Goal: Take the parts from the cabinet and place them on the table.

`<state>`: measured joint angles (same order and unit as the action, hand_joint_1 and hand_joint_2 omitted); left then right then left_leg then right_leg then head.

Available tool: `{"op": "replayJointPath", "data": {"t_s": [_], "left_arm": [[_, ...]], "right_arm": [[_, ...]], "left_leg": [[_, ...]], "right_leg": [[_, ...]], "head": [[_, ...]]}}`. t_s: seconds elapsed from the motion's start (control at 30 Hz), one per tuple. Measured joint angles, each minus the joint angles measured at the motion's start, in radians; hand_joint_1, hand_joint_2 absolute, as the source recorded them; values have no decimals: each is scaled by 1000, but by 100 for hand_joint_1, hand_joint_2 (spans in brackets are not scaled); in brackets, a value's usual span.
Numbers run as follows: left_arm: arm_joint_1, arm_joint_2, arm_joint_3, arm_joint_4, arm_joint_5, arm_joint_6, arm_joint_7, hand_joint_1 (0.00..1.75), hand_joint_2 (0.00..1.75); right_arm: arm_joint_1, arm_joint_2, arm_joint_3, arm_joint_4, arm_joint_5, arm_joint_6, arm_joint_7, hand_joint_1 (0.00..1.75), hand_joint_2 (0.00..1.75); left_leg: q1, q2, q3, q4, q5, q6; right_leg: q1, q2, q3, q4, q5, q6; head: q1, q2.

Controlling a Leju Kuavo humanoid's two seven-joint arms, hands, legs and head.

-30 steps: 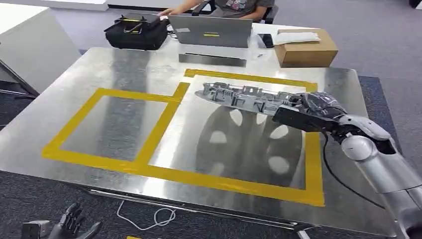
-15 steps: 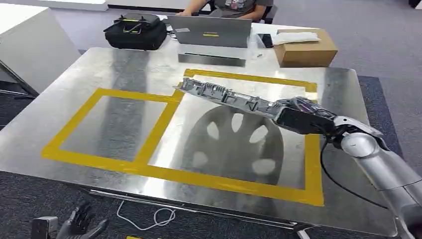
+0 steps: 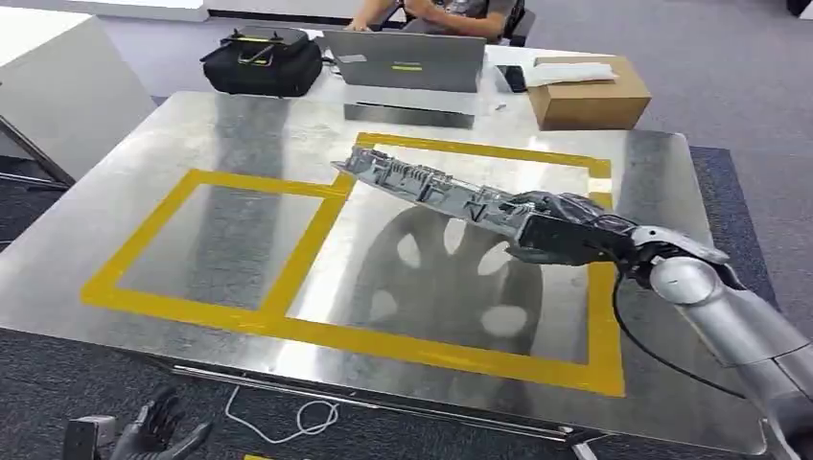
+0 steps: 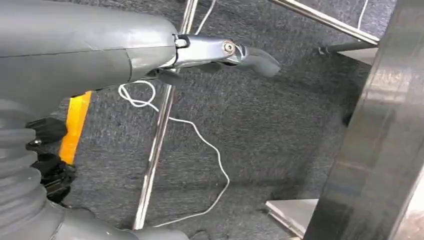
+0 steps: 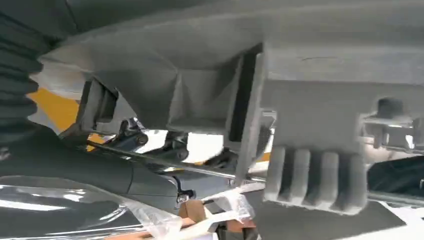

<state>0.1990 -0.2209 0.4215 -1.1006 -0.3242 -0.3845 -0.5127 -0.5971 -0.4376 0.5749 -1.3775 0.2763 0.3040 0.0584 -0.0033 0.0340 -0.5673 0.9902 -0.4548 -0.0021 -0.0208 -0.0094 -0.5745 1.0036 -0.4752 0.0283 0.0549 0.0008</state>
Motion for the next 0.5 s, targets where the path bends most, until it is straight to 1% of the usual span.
{"op": "replayJointPath", "data": {"t_s": [0.13,0.27,0.3,0.5], "left_arm": [[8,0,2,0,0,-2,10,0,175],[11,0,4,-1,0,-6,19,0,175],[11,-1,4,-1,0,-8,19,0,0],[12,-2,14,-1,-11,-13,14,0,0]], "right_arm": [[-20,-16,32,0,113,-7,18,0,0],[-39,-26,53,0,139,-5,26,0,0],[-42,-27,58,0,149,-1,29,0,0],[-83,-66,108,7,201,50,26,0,0]], "left_leg": [[0,0,-2,1,0,1],[0,0,-2,1,0,1],[0,0,-2,1,0,1],[-1,0,-4,1,0,1]], "right_leg": [[0,-1,-1,0,0,0],[0,-2,-1,0,0,0],[0,-2,-1,0,0,0],[-1,-2,-3,0,0,0]], "head": [[0,0],[0,0],[0,0],[0,0]]}}
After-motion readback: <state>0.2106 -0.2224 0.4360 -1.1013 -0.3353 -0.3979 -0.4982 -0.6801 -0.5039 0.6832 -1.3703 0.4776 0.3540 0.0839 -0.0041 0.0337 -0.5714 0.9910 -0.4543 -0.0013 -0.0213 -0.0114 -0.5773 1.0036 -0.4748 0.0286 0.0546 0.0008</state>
